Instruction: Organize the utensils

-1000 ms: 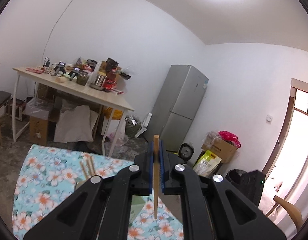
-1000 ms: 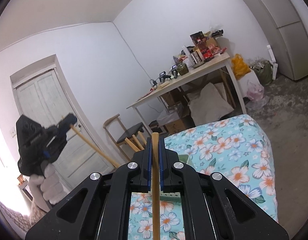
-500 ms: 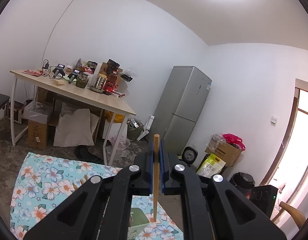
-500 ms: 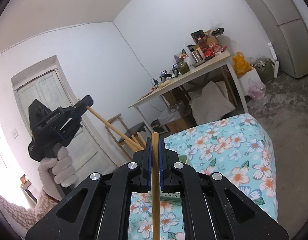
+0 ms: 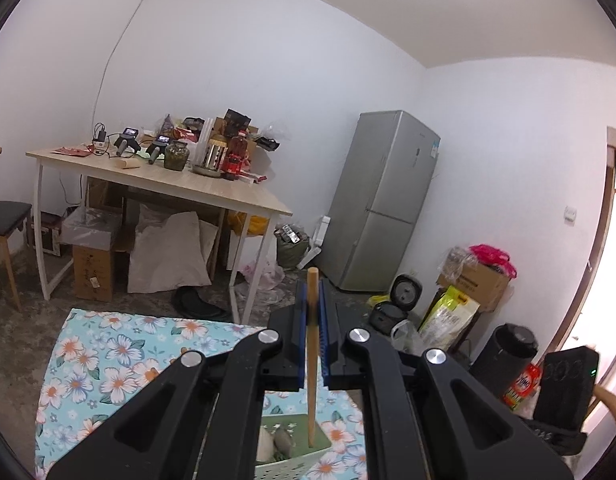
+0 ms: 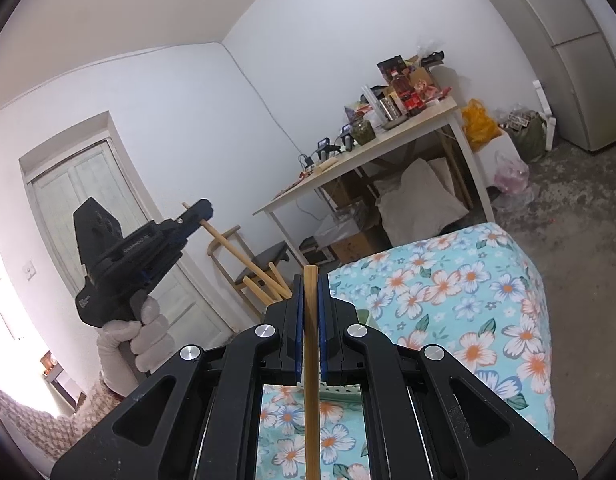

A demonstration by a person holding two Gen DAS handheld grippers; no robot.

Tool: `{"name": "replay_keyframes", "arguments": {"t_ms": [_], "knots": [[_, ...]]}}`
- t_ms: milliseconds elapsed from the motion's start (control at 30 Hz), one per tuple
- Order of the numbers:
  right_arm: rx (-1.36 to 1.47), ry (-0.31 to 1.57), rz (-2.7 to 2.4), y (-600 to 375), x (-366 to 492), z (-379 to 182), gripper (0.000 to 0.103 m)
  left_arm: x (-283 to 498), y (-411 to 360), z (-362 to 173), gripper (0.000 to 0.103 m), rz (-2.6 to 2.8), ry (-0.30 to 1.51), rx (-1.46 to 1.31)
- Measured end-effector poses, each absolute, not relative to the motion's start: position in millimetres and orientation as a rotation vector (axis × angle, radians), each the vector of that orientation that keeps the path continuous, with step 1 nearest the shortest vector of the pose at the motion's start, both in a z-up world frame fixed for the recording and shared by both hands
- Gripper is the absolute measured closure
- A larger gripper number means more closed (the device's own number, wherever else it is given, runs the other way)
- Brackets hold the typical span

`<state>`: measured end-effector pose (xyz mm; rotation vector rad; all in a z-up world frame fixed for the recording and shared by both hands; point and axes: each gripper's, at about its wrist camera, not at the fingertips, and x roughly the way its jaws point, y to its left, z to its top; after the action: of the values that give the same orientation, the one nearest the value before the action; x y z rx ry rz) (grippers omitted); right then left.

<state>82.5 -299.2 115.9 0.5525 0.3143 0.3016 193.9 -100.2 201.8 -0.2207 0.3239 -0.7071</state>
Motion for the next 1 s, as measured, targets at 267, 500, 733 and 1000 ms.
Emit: {"name": "replay_keyframes", "arguments": {"t_ms": [267,500,733,1000], "knots": [[0.544,0.32,0.296,-297.7,82.0,118.1,0.098,210.7,-115.1,178.7,0.098,-0.67,0.362,-0.153],[0.545,0.329,0.282,-299.8,80.7,117.6,0.098,214.7,-118.0,161.1,0.07,-0.685,0.423,-0.17],[0.548,0.331,0.28,-297.8,80.6,118.2,0.098,205.6,-109.4,166.5,0.061,-0.679,0.407,-0.188],[0.547,0.321,0.28,-297.2,80.0,119.5,0.099,174.5,-85.8,164.3,0.049,-0.691,0.401,-0.188]]}}
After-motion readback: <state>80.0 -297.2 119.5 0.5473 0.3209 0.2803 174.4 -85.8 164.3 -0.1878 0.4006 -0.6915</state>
